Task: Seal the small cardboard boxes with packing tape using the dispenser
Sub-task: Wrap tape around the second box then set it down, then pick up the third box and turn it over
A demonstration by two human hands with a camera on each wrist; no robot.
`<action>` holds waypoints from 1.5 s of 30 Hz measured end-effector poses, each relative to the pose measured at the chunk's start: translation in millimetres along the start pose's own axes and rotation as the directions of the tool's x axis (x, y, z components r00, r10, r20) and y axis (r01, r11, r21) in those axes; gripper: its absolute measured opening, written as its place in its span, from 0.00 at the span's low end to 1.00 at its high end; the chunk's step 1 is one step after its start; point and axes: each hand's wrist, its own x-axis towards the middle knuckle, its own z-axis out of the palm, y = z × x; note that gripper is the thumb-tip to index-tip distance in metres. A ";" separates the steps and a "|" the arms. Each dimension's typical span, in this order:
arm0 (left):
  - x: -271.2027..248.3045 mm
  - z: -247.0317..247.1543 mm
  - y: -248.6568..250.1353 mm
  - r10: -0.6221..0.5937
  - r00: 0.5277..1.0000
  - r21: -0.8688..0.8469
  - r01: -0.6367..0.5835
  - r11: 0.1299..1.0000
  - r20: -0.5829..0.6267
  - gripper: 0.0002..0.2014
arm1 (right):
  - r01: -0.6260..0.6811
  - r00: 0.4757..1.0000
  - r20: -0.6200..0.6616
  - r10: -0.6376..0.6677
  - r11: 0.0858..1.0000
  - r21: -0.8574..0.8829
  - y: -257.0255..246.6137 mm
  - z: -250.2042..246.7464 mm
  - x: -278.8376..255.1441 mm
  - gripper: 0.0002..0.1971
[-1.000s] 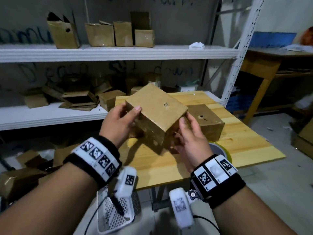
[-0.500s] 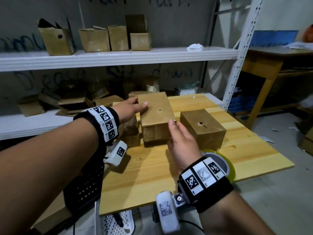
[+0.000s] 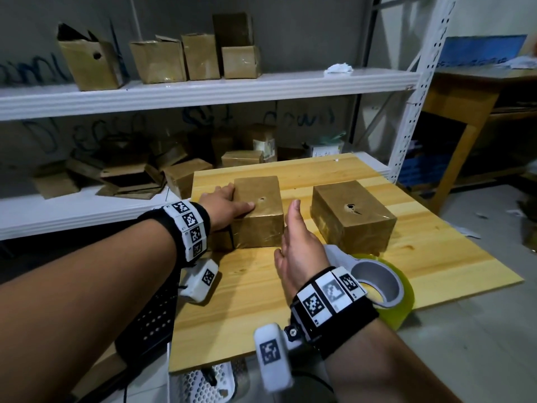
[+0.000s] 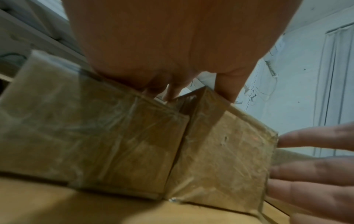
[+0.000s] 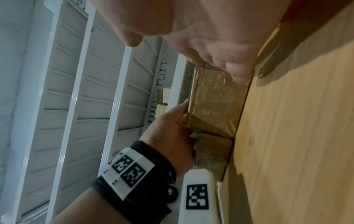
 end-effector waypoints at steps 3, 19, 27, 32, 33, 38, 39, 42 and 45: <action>1.1 1.5 -1.1 -0.003 1.000 -0.085 0.001 0.996 -0.022 0.47 | -0.002 1.000 -0.023 0.003 1.000 0.023 4.9 0.7 2.6 0.70; -26.1 -1.5 5.3 -0.093 0.973 -0.465 -0.016 0.885 -0.211 0.32 | -0.004 1.000 0.005 0.003 0.989 0.147 -25.1 -22.8 -24.4 0.60; -73.3 12.2 41.5 0.060 0.927 -0.397 -0.216 0.892 -0.370 0.23 | 0.062 0.997 -0.047 -0.053 0.977 0.206 -48.3 -63.7 -38.2 0.50; -84.7 27.0 66.4 0.093 0.953 -0.462 -0.224 0.858 -0.289 0.16 | 0.113 0.986 -0.144 -0.086 0.975 0.189 -59.4 -94.1 -40.3 0.45; -84.6 31.2 69.6 0.089 0.958 -0.485 -0.216 0.847 -0.271 0.16 | 0.119 0.982 -0.170 -0.085 0.974 0.194 -60.8 -99.6 -39.5 0.44; -86.0 50.2 85.4 0.045 0.987 -0.603 -0.130 0.787 -0.154 0.19 | 0.139 0.963 -0.250 -0.096 0.978 0.158 -66.6 -129.9 -32.9 0.35; -86.5 53.4 90.0 0.055 0.986 -0.584 -0.137 0.800 -0.157 0.19 | 0.128 0.962 -0.257 -0.089 0.982 0.137 -67.7 -136.0 -30.9 0.34; -85.2 60.0 102.9 0.074 0.988 -0.522 -0.135 0.842 -0.137 0.23 | 0.071 0.959 -0.279 -0.045 0.994 0.083 -71.5 -154.7 -23.3 0.33; -83.0 63.4 116.7 0.059 0.996 -0.539 -0.083 0.838 -0.061 0.27 | 0.038 0.947 -0.321 -0.014 0.997 0.066 -76.5 -173.1 -15.2 0.36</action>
